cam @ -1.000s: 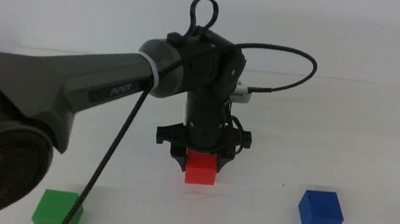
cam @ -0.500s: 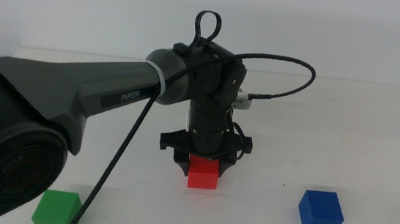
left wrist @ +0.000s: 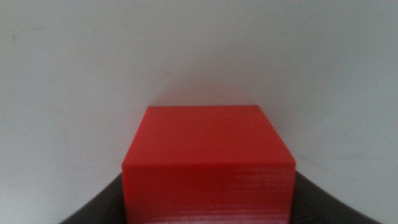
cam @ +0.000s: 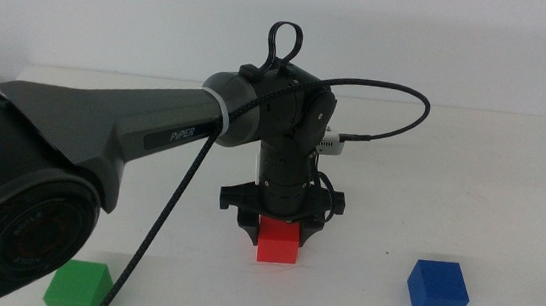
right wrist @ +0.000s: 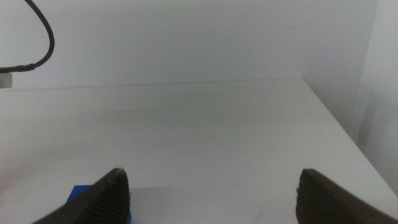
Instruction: Stack red cubes first, then green, then blue cubes in a specific spot.
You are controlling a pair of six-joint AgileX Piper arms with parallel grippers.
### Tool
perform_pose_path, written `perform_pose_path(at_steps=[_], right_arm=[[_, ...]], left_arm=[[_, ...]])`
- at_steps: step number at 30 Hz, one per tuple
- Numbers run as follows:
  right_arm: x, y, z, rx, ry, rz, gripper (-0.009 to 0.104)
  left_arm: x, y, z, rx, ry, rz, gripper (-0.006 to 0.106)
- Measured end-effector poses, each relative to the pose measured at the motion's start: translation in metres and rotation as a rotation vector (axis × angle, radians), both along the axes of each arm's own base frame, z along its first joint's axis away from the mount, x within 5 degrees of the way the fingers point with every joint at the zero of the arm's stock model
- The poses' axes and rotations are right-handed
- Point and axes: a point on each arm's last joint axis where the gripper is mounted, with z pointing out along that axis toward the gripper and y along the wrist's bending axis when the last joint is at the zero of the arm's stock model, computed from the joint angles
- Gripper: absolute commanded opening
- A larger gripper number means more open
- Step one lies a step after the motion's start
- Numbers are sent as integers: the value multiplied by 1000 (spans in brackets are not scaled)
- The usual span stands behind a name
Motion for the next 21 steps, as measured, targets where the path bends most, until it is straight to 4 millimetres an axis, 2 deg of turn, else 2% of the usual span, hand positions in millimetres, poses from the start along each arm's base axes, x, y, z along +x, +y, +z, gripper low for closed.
perform_pose_path(at_steps=[8,13,21], right_arm=[[0,0,0,0,0,0,72],[0,0,0,0,0,0,72],[0,0,0,0,0,0,72]], left_arm=[[0,0,-3,5,3,-12,91],[0,0,3,-3,-8,-22,94],[-9,10,48,-20,-60,-29,94]])
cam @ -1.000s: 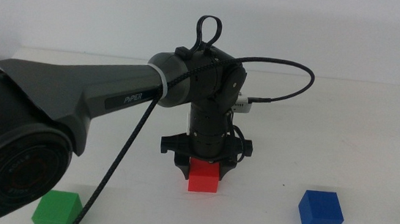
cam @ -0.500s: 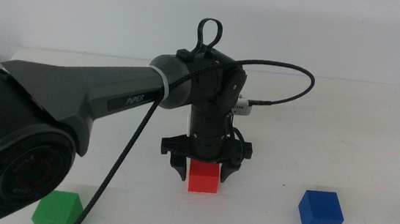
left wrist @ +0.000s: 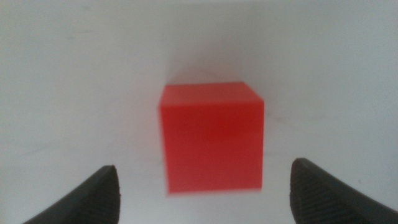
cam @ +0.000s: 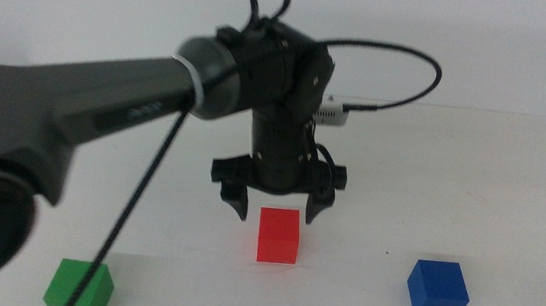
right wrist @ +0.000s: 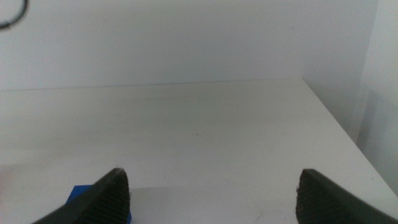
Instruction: Stack red cubes first, then green, then blue cubes in a specific spot.
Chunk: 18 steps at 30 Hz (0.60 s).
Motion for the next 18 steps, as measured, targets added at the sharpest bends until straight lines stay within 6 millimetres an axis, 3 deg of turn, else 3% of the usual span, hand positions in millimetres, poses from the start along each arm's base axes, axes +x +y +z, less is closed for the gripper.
perform_pose_path(at_steps=[12,18], right_arm=[[0,0,0,0,0,0,72],[0,0,0,0,0,0,72]], left_arm=[[-24,42,92,12,-214,-95,94],[-35,101,113,-15,-216,-86,94]])
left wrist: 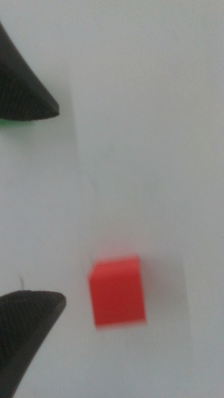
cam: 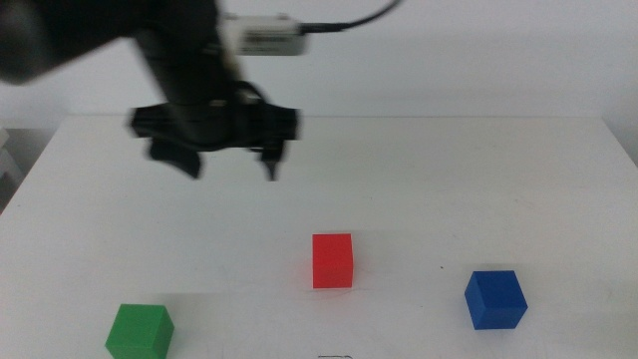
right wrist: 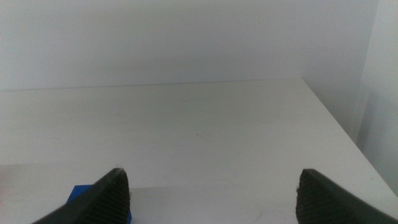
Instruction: Stack red cubes first, then green, then blue cubes in a specific spot.
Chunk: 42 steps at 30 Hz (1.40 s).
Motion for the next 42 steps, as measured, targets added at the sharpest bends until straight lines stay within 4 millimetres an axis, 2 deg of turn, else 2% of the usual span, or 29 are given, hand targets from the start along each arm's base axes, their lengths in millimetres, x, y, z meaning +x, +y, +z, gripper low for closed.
perform_pose_path(at_steps=[4,8,11,14,20,24,37,42], right_arm=[[0,0,0,0,0,0,72],[0,0,0,0,0,0,72],[0,0,0,0,0,0,72],[0,0,0,0,0,0,72],[0,0,0,0,0,0,72],[0,0,0,0,0,0,72],[0,0,0,0,0,0,72],[0,0,0,0,0,0,72]], left_arm=[[-17,52,6,-9,6,51,94],[-49,100,12,-11,-16,132,94],[-76,125,13,-8,-33,172,94],[-102,140,10,-10,-45,191,94],[-146,147,9,-37,-95,194,94],[-160,146,10,-73,-118,182,94],[-165,148,12,-55,-143,158,94],[-166,147,-3,-53,-93,158,94]])
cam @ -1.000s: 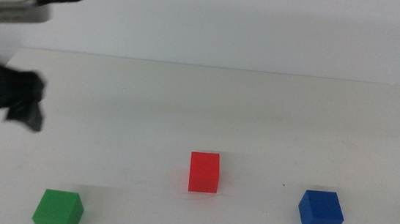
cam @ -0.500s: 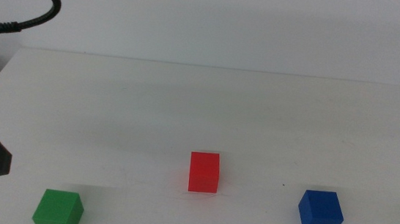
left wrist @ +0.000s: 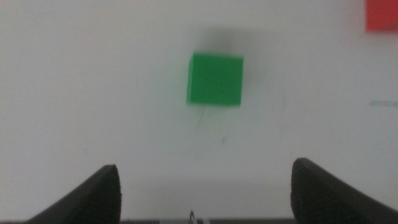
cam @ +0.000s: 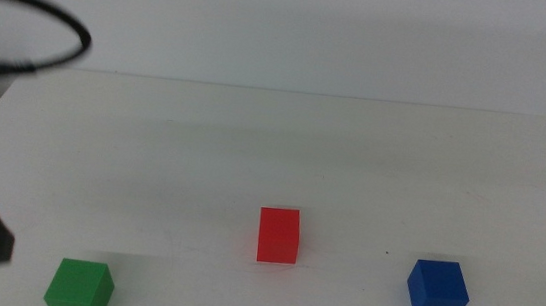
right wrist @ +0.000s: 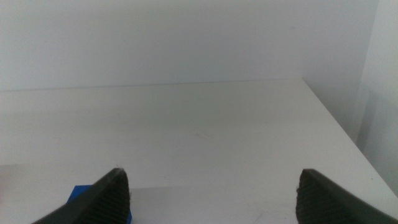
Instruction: Stack red cubes first, then green, then blue cubes in a specific spot.
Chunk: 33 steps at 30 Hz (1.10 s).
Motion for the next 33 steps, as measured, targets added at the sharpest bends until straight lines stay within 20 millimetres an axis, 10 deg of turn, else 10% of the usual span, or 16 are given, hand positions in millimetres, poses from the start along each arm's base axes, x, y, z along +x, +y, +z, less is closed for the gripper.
perform_pose_path(at_steps=[33], right_arm=[[0,0,0,0,0,0,72]], left_arm=[[91,-35,-131,3,288,-116,94]])
